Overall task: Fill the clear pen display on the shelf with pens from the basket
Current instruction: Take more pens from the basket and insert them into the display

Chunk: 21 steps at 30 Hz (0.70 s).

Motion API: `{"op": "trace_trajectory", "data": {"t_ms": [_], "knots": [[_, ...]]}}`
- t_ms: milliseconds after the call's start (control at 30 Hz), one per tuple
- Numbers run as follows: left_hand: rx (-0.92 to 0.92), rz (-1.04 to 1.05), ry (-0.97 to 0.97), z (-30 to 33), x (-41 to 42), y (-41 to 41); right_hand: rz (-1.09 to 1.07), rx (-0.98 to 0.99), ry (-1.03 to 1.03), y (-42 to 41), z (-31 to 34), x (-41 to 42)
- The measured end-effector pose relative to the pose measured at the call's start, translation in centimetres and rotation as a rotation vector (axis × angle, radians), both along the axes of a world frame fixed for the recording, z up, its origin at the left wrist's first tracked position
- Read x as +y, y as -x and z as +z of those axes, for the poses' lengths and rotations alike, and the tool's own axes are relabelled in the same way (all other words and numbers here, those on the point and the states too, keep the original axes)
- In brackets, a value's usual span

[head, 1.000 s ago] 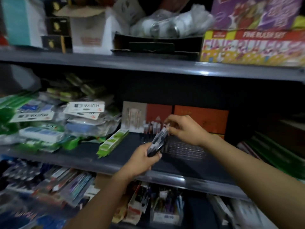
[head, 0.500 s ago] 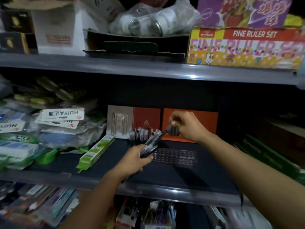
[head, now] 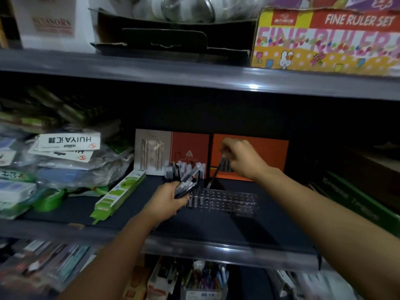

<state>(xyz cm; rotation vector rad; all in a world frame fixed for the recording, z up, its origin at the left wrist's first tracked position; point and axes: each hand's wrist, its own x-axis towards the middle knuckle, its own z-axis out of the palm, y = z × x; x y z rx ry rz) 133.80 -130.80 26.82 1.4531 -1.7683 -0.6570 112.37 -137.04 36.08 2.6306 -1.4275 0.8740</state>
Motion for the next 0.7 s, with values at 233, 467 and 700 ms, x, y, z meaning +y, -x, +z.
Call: {"op": "trace_trajectory", "data": {"t_ms": [233, 467, 700], "knots": [[-0.003, 0.014, 0.005, -0.6, -1.0, -0.4, 0.038, 0.135, 0.038, -2.5, -1.3, -1.2], [0.044, 0.021, -0.017, -1.0, -1.3, -0.6, 0.037, 0.244, 0.068, -3.5, -0.6, -1.6], [0.069, 0.030, -0.028, -1.5, -1.7, -0.5, 0.039, 0.270, 0.034, -3.4, -0.6, -2.2]]}}
